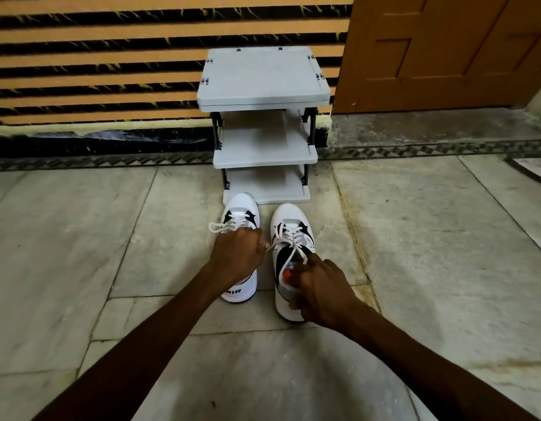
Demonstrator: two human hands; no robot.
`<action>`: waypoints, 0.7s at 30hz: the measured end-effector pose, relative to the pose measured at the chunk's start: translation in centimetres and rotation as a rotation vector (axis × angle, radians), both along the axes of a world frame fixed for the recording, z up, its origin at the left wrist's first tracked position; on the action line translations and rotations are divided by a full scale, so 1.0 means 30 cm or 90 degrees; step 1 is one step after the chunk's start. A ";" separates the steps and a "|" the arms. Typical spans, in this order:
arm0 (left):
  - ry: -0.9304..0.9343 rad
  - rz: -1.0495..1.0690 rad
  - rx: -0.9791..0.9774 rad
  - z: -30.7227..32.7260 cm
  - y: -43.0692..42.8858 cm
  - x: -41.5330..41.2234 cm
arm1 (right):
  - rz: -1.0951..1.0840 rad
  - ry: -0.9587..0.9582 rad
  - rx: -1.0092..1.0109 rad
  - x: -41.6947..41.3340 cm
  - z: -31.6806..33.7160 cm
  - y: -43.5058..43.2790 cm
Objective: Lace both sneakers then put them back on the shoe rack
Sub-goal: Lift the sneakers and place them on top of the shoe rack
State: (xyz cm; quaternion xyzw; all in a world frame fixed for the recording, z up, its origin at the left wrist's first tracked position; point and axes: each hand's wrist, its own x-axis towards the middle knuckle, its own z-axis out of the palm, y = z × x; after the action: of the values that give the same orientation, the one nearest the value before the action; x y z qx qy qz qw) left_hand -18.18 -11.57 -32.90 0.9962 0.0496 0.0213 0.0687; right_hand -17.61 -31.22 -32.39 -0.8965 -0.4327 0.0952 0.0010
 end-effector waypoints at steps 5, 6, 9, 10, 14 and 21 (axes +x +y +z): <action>0.115 0.031 -0.105 -0.017 0.086 -0.113 | 0.026 -0.028 0.023 0.002 -0.008 0.088; 0.106 0.042 -0.103 -0.019 0.093 -0.132 | 0.028 -0.035 0.019 0.008 -0.008 0.102; 0.094 0.029 -0.102 -0.028 0.094 -0.145 | 0.008 -0.042 0.031 0.042 -0.022 0.110; 0.111 0.014 -0.098 -0.030 0.087 -0.142 | -0.008 -0.047 0.043 0.052 -0.029 0.102; 0.185 -0.019 0.015 -0.036 0.079 -0.164 | -0.112 -0.064 0.104 0.014 -0.058 0.090; 0.038 0.013 -0.019 -0.064 0.054 -0.202 | -0.154 0.013 0.127 0.000 -0.084 0.114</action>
State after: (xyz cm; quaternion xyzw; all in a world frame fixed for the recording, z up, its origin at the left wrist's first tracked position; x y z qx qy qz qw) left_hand -24.23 -9.95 -34.83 0.9947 0.0621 -0.0083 0.0819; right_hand -17.61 -27.78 -34.91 -0.9365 -0.3287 0.0603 0.1059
